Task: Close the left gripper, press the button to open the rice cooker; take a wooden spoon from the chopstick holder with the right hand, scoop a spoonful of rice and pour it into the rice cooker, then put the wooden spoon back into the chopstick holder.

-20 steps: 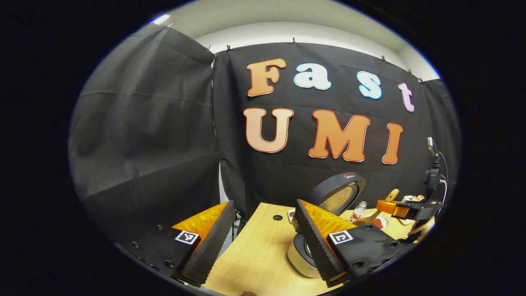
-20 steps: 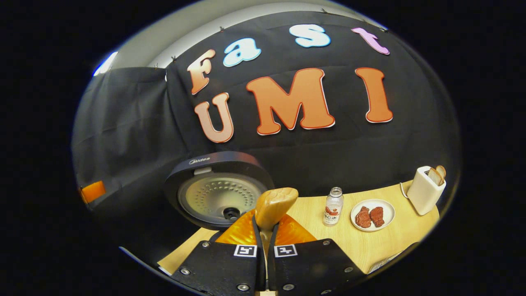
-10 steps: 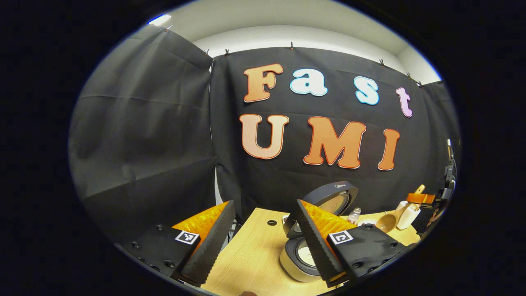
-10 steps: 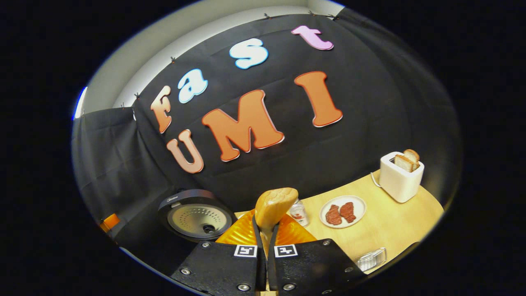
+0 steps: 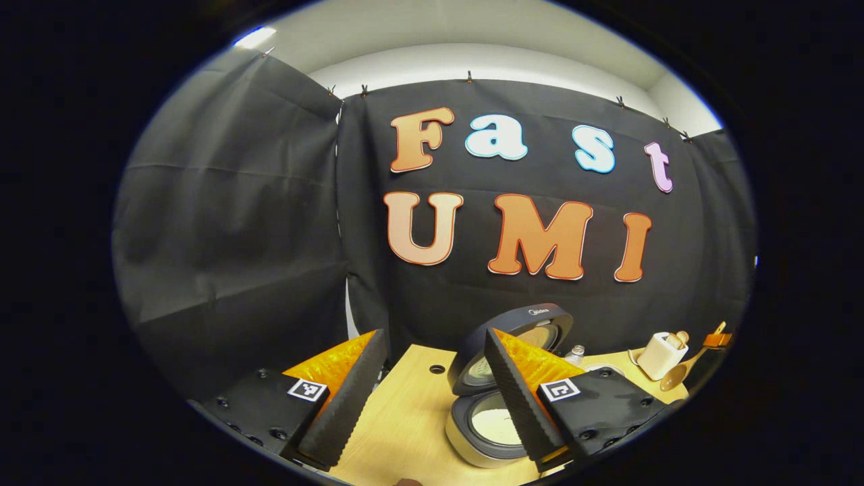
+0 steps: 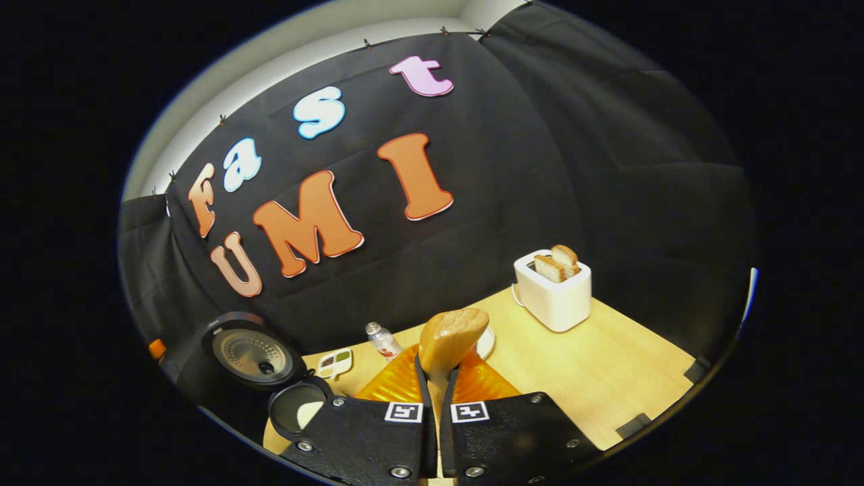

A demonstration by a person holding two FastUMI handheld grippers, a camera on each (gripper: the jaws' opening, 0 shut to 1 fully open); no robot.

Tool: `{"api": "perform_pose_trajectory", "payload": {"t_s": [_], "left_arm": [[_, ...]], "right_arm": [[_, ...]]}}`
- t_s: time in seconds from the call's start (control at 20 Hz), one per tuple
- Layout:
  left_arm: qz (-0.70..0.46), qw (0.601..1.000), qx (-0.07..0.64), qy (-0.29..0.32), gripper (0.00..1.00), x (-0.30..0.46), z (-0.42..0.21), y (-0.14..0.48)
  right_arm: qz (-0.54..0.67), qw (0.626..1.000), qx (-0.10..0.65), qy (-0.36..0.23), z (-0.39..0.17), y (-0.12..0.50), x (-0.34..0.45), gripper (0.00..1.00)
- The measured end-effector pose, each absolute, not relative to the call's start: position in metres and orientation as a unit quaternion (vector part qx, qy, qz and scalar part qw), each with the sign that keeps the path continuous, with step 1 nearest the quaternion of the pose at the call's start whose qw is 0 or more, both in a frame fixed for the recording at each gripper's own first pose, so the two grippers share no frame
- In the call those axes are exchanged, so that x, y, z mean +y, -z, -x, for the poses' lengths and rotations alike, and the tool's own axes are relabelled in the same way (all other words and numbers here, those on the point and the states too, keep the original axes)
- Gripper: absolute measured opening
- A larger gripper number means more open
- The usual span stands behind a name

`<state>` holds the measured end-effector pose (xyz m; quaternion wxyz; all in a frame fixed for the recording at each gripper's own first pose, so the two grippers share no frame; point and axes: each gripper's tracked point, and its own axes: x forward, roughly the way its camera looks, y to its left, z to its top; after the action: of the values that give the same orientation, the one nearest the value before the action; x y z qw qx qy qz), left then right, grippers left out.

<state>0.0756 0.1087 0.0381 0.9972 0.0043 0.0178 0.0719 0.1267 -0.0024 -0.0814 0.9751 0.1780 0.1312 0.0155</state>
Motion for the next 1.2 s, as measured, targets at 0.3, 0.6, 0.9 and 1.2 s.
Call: {"api": "perform_pose_trajectory", "payload": {"t_s": [0.3, 0.6, 0.9, 1.2], "left_arm": [[-0.019, 0.996, 0.031, -0.081, 0.98, 0.093, -0.073, -0.028], [-0.006, 0.995, 0.042, -0.093, 0.98, 0.091, -0.062, -0.017], [-0.020, 0.992, 0.051, -0.113, 0.98, 0.098, -0.049, -0.012], [-0.010, 0.993, 0.044, -0.109, 0.98, 0.095, -0.048, -0.019]], "right_arm": [[-0.167, 0.970, 0.175, 0.003, -0.126, 0.152, -0.019, 0.01], [-0.140, 0.968, 0.207, -0.001, -0.137, 0.205, -0.009, 0.01], [-0.121, 0.967, 0.223, -0.007, -0.140, 0.239, -0.002, 0.06], [-0.110, 0.969, 0.223, 0.013, -0.135, 0.229, -0.014, 0.35]]}}
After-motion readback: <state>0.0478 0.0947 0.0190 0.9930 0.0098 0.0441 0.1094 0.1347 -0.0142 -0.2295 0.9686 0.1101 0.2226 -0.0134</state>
